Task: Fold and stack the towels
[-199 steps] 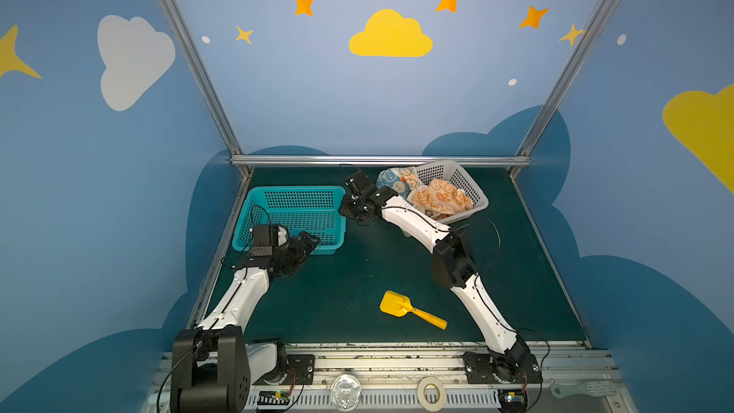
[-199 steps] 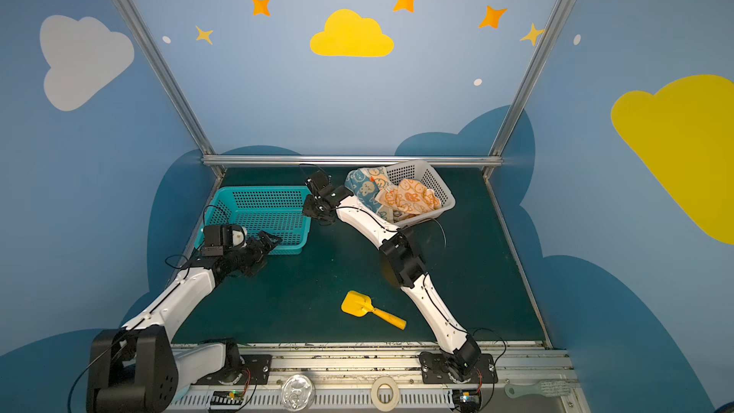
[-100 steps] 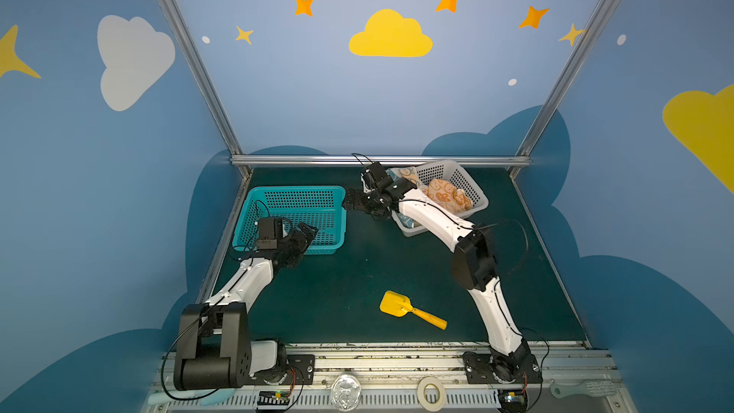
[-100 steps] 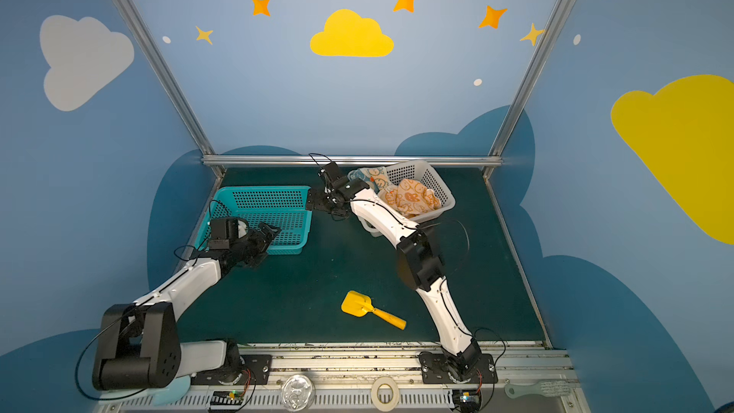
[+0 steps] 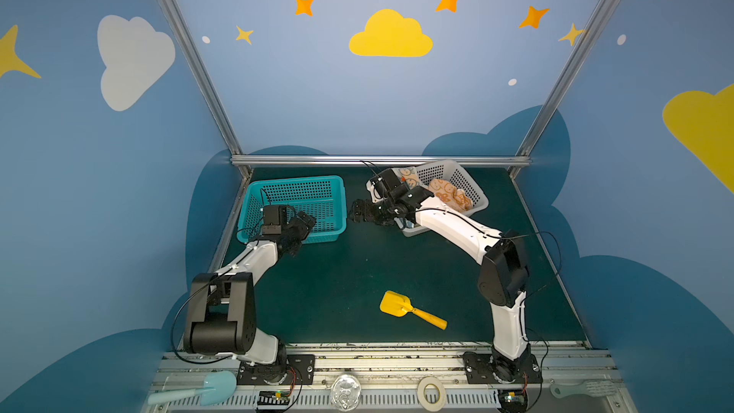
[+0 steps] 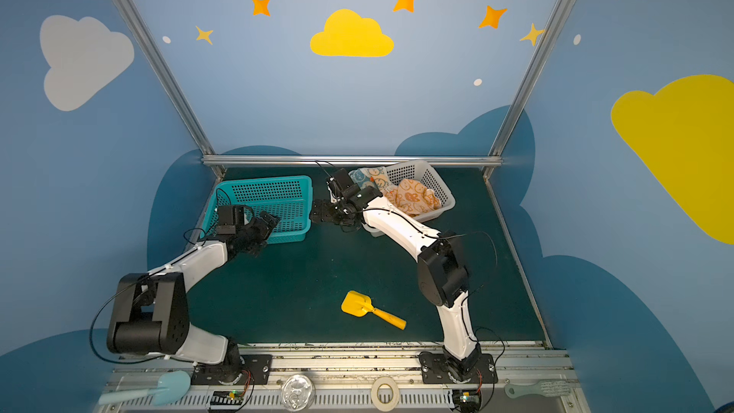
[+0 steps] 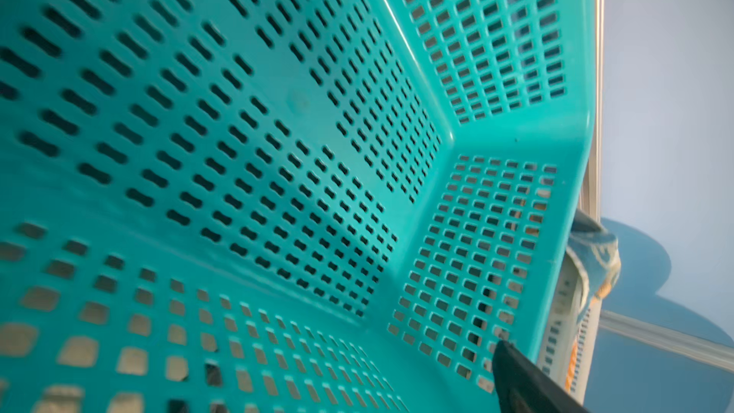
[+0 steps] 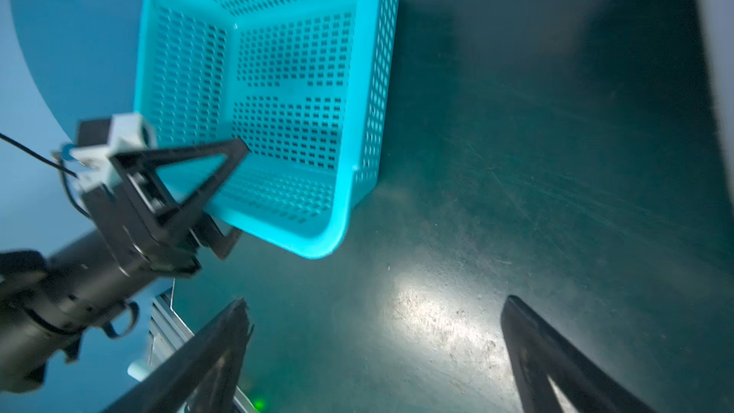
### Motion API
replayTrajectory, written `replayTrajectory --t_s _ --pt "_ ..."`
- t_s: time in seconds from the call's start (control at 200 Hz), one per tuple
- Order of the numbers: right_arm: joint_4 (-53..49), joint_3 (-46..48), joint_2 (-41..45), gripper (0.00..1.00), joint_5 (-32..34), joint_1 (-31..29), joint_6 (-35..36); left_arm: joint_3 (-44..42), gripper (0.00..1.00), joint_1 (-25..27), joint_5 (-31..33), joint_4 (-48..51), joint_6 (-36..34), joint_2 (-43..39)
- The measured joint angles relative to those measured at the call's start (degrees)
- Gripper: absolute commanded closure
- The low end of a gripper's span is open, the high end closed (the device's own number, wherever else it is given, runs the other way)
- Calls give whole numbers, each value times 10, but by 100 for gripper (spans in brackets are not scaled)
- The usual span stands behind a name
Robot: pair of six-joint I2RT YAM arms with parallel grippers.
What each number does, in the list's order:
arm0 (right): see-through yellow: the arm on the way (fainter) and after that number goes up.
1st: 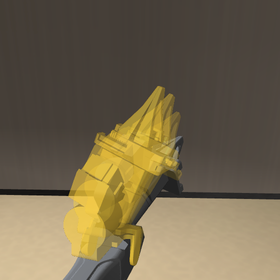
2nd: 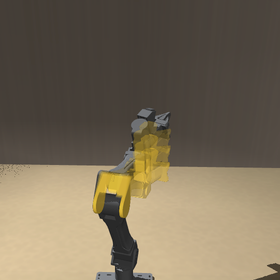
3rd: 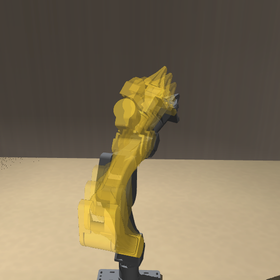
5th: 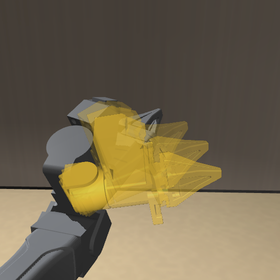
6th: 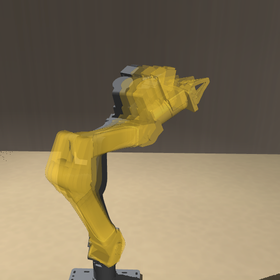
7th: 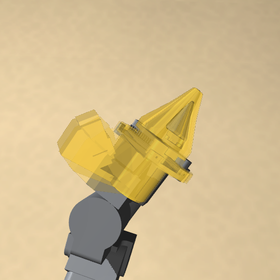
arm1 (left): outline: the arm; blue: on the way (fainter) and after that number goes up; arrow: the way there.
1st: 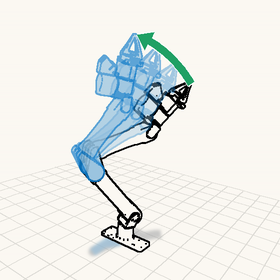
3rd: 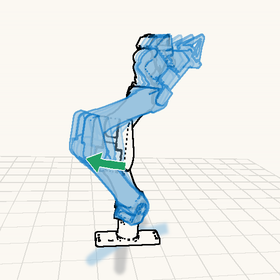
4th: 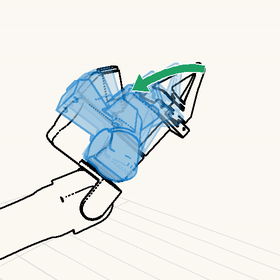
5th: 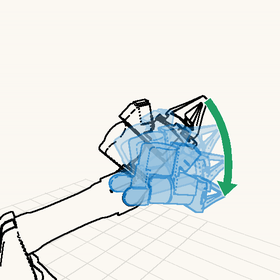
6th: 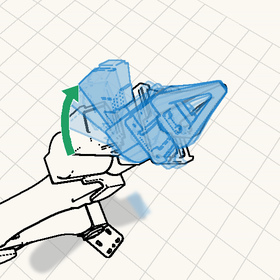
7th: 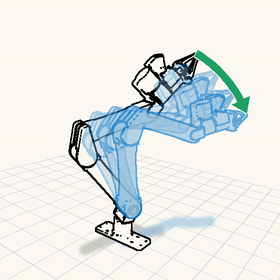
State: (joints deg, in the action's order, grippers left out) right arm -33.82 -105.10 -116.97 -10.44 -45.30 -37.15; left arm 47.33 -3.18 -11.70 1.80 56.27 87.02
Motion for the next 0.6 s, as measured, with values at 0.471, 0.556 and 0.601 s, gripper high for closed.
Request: replayTrajectory --t_s 0.471,0.556,0.601 --pt "11 -154 -144 1 -43 -2 15 43 0 -51 -2 3 -10 50" --pt "21 -172 -160 1 -53 -2 14 43 0 -58 -10 4 -10 49" --pt "26 -182 -169 1 -58 -2 13 43 0 -60 -18 7 -11 45"
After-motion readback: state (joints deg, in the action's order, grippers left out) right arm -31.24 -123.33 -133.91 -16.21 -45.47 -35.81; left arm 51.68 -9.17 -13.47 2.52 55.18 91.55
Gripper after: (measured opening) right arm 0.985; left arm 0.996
